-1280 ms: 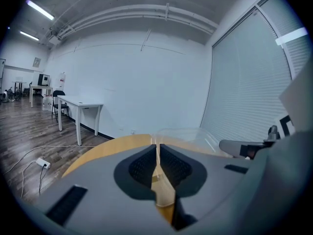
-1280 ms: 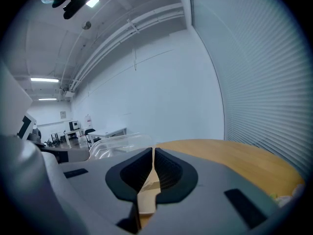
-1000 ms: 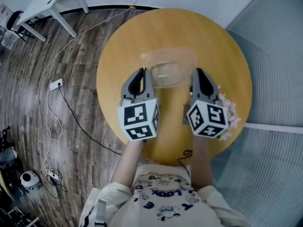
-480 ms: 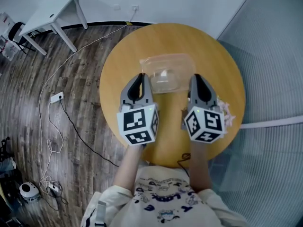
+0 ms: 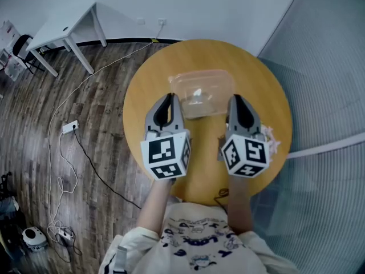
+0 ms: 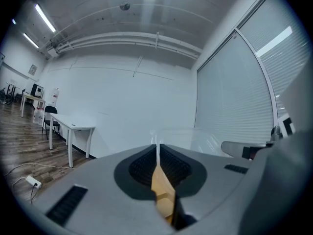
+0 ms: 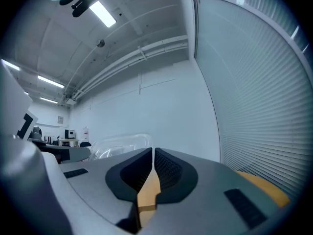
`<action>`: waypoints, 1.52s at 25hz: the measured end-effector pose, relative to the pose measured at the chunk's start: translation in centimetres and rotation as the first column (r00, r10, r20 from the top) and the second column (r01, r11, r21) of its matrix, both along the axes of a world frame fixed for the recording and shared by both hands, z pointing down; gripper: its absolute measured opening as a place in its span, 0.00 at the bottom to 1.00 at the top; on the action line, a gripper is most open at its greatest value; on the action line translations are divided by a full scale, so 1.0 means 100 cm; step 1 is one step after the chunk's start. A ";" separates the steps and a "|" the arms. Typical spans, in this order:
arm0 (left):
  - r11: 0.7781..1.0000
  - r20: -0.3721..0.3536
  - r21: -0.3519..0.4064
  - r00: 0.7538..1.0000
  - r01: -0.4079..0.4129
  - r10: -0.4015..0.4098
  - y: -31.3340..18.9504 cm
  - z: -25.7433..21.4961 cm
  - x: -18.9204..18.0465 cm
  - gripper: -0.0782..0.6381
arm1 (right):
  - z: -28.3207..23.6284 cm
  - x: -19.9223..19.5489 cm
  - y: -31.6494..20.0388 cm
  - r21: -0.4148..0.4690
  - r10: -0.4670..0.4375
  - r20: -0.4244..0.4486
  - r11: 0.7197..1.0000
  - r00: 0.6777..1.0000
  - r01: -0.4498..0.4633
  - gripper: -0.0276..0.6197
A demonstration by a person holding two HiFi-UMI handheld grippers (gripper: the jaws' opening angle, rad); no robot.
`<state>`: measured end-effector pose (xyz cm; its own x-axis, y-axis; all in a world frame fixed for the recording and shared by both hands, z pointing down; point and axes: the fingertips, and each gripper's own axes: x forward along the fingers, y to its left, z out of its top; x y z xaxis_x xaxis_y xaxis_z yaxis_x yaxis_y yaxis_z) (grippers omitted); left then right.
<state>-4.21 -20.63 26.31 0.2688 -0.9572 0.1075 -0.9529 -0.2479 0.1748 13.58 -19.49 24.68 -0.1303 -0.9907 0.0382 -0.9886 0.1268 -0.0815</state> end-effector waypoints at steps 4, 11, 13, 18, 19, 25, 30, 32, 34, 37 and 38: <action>1.000 0.001 0.023 1.000 -0.004 0.004 0.006 -0.012 -0.003 0.14 | -0.008 -0.003 0.007 0.015 0.004 0.003 1.000 1.000 -0.004 0.07; 0.999 0.003 0.043 1.000 -0.007 0.007 0.013 -0.016 0.001 0.14 | -0.012 0.001 0.015 0.036 0.010 0.012 0.999 1.000 -0.010 0.07; 0.999 0.001 0.047 1.000 -0.008 0.008 0.015 -0.018 0.001 0.14 | -0.014 0.002 0.017 0.039 0.010 0.013 0.999 1.000 -0.010 0.07; 0.998 -0.003 0.055 1.000 -0.009 0.010 0.018 -0.023 0.004 0.14 | -0.016 0.004 0.020 0.045 0.010 0.014 0.999 1.000 -0.011 0.07; 0.998 -0.003 0.055 1.000 -0.009 0.009 0.018 -0.022 0.006 0.14 | -0.016 0.006 0.019 0.045 0.010 0.013 0.999 1.000 -0.011 0.07; 0.998 0.002 0.056 1.000 -0.010 0.010 0.020 -0.023 0.006 0.14 | -0.017 0.007 0.022 0.044 0.010 0.012 0.999 1.000 -0.011 0.07; 0.998 0.003 0.056 1.000 -0.009 0.009 0.019 -0.023 0.005 0.14 | -0.017 0.006 0.020 0.043 0.009 0.011 0.999 1.000 -0.010 0.07; 0.998 0.005 0.056 1.000 -0.008 0.007 0.019 -0.024 0.005 0.14 | -0.018 0.006 0.020 0.043 0.009 0.010 0.999 1.000 -0.009 0.07; 0.998 0.006 0.055 1.000 -0.008 0.007 0.020 -0.024 0.005 0.14 | -0.017 0.006 0.020 0.042 0.008 0.010 0.999 1.000 -0.009 0.07; 0.999 0.006 0.054 1.000 -0.008 0.007 0.019 -0.021 0.007 0.14 | -0.014 0.008 0.019 0.040 0.007 0.011 0.999 1.000 -0.007 0.07; 0.999 0.006 0.053 1.000 -0.008 0.008 0.018 -0.021 0.008 0.14 | -0.014 0.009 0.018 0.039 0.007 0.011 0.999 1.000 -0.007 0.07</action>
<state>-3.40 -18.83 24.25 0.2757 -0.9595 0.0580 -0.9519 -0.2642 0.1554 14.46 -17.70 23.30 -0.1237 -0.9923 -0.0022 -0.9885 0.1234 -0.0876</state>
